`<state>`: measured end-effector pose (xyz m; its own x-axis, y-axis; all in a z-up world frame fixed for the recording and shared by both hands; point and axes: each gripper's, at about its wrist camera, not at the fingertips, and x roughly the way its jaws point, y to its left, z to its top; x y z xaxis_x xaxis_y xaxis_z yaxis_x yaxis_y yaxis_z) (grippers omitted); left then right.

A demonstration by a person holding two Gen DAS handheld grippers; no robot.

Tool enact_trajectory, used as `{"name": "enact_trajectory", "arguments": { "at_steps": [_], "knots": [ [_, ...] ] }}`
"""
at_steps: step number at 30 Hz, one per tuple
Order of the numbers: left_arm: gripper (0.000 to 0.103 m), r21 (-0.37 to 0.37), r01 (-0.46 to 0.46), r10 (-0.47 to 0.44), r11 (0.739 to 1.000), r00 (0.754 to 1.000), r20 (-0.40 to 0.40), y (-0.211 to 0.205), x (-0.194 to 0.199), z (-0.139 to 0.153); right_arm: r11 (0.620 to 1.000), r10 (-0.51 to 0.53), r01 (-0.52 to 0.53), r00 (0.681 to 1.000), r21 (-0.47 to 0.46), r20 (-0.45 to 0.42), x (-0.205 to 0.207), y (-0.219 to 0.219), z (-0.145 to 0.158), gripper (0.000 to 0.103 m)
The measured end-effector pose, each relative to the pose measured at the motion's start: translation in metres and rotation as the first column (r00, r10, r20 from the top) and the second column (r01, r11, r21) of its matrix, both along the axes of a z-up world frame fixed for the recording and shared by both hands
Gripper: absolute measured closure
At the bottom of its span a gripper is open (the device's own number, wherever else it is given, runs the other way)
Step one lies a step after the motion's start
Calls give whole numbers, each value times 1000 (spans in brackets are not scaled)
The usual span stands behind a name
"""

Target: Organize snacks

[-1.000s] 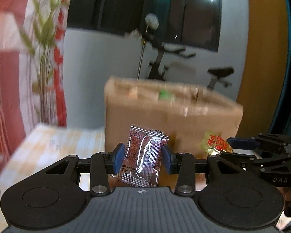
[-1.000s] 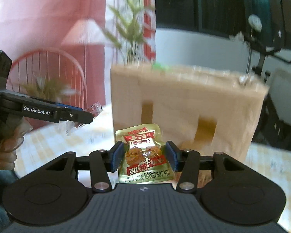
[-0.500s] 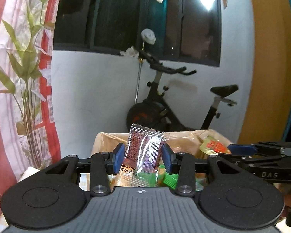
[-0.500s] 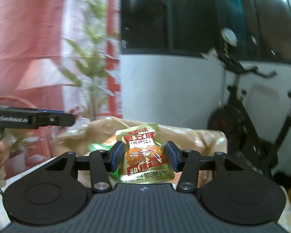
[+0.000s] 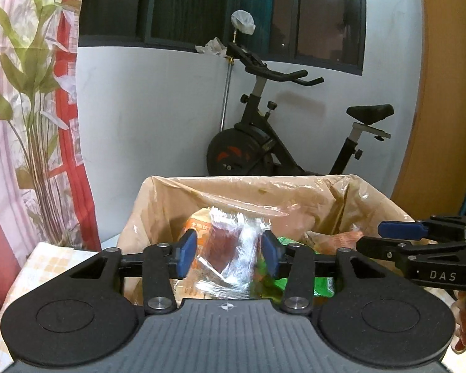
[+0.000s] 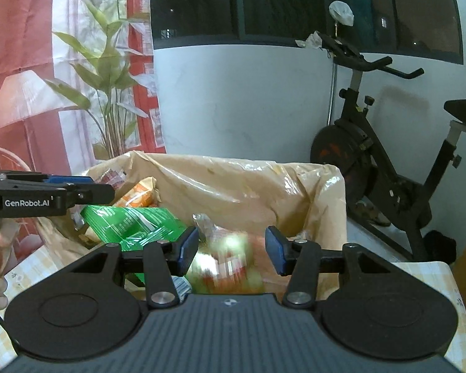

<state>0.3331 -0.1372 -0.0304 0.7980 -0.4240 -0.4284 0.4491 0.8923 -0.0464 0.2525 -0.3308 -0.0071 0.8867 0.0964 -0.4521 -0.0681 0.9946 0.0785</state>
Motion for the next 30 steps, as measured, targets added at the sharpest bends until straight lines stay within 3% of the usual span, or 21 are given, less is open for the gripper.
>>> {"name": "enact_trajectory", "arguments": {
  "at_steps": [5, 8, 12, 18, 30],
  "knots": [
    [24, 1, -10, 10, 1000, 1000, 21, 4, -10, 9, 1000, -10, 10, 1000, -4, 6, -7, -1, 6, 51],
    [12, 6, -31, 31, 999, 999, 41, 6, -18, 17, 1000, -10, 10, 1000, -2, 13, -13, 0, 11, 43],
    [11, 30, -44, 42, 999, 998, 54, 8, -28, 26, 1000, -15, 15, 1000, -2, 26, -21, 3, 20, 26],
    [9, 41, -68, 64, 997, 993, 95, 14, -53, 39, 999, -27, 26, 999, 20, 45, -39, 7, 35, 10],
    [5, 30, -124, 118, 992, 981, 153, 33, -132, 64, 998, -58, 60, 995, -15, 87, -96, 30, 60, 1]
  ]
}}
